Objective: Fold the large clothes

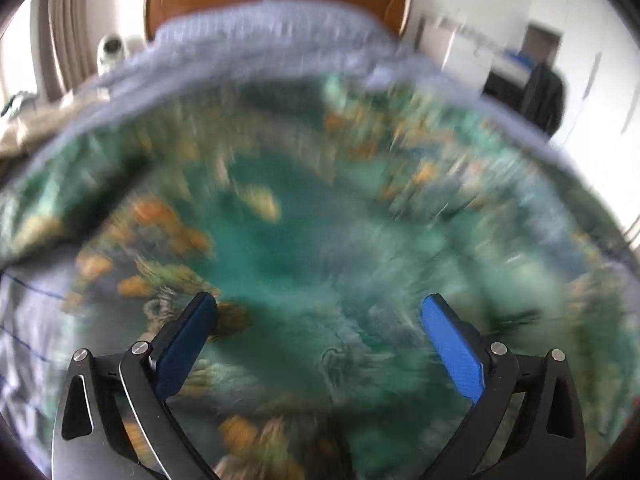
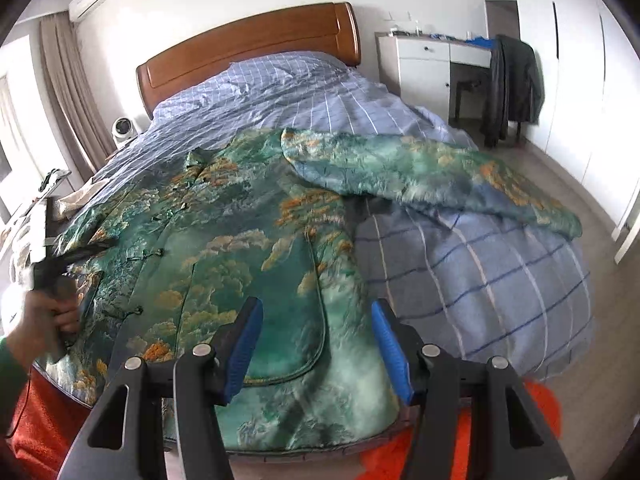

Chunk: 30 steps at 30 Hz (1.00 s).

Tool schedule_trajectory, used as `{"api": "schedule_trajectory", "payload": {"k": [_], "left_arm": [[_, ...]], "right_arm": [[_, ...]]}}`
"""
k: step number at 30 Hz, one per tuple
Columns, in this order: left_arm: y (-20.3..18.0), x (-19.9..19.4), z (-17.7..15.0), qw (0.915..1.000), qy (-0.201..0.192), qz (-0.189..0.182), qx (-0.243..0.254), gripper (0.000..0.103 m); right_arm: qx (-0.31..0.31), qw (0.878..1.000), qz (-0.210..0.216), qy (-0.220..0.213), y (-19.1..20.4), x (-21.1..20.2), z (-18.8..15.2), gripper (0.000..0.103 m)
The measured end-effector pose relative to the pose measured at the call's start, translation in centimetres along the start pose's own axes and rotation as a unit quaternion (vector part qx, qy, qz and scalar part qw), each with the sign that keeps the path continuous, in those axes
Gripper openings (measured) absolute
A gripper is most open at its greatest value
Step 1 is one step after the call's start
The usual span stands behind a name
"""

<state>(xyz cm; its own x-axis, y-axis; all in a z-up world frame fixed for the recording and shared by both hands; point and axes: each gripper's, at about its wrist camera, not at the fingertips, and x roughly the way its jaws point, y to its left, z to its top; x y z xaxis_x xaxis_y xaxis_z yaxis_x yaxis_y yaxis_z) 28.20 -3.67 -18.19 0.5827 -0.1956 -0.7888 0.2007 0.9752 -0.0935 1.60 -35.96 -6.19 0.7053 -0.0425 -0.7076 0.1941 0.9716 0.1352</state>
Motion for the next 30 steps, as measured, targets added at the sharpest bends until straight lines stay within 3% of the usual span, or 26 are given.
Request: {"api": "schedule_trajectory", "payload": {"k": [6,24,30], "left_arm": [[0.1,-0.5,-1.5,0.9988,-0.028,0.038,0.011,0.103],[-0.1,-0.4,-1.7,0.9988,-0.025,0.039,0.016,0.103],[-0.1,-0.4,-1.7,0.9988,-0.025,0.039,0.016,0.103]], "right_arm": [[-0.013,1.000,0.003,0.004,0.8,-0.1,-1.4,0.057],[-0.046,0.998,0.028,-0.041,4.8,-1.2,1.0,0.057],[-0.047,0.997,0.040,-0.036,5.5,-1.6,0.6,0.057]]}}
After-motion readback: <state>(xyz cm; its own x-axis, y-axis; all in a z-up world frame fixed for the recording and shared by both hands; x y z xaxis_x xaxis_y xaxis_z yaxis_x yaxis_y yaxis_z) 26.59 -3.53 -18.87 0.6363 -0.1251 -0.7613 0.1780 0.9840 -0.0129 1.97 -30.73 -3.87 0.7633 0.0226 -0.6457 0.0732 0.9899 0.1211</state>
